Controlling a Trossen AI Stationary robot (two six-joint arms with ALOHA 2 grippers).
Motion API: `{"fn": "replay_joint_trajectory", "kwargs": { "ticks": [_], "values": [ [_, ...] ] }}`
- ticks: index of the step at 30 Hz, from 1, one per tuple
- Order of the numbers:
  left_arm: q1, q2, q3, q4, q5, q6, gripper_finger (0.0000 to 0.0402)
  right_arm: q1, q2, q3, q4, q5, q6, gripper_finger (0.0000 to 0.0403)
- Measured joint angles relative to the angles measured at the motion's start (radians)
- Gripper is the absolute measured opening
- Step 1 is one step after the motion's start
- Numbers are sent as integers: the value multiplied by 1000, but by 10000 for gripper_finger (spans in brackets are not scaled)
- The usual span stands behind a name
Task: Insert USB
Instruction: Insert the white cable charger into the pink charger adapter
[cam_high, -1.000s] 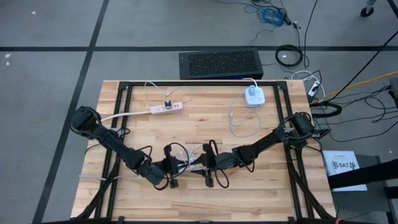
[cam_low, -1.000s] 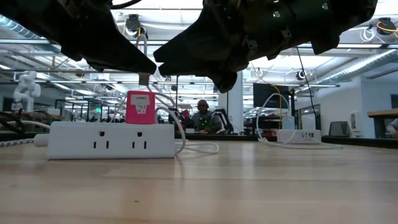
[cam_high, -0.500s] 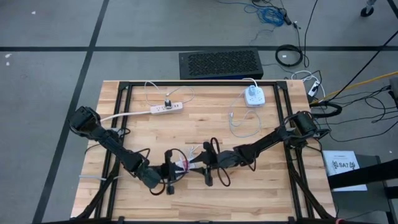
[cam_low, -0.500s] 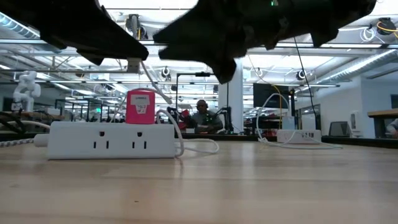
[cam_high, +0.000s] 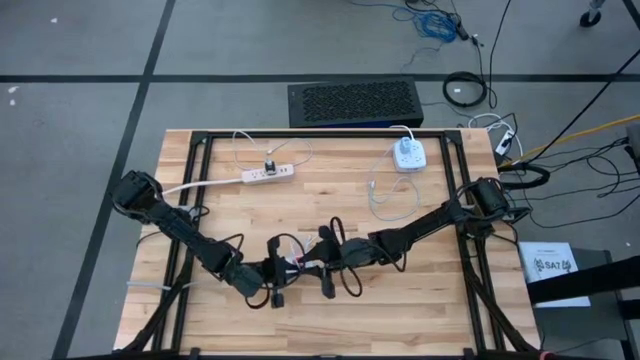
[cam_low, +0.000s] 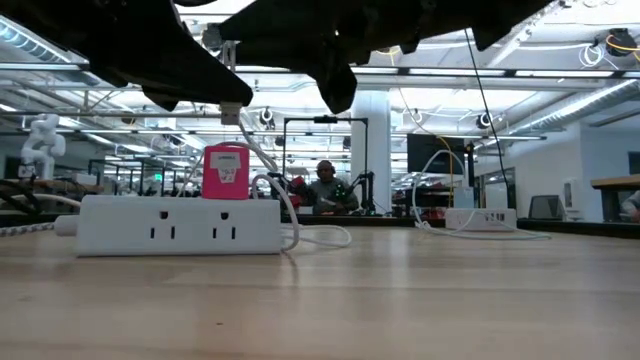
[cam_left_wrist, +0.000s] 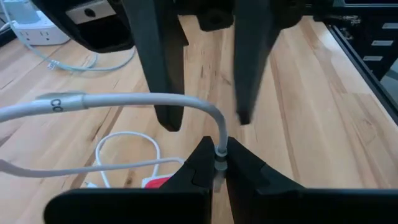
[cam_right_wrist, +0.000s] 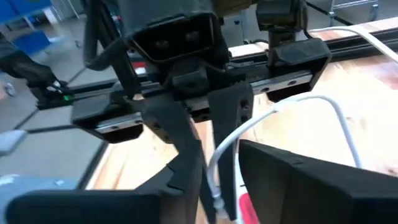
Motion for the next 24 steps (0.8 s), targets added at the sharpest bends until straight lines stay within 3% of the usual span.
{"fn": "replay_joint_trajectory", "kwargs": {
  "ticks": [7,11,15,24],
  "values": [
    [2,0,0,5,1,-1,25,-3,0,28,-72,6,-61,54],
    [6,0,0,-2,9,-8,49,-2,-9,29,-136,-1,-72,11],
    [9,-2,1,11,9,-7,61,8,-51,29,-298,12,-67,7],
    [20,-2,1,8,10,-6,66,76,-240,28,-822,218,31,2]
  ]
}}
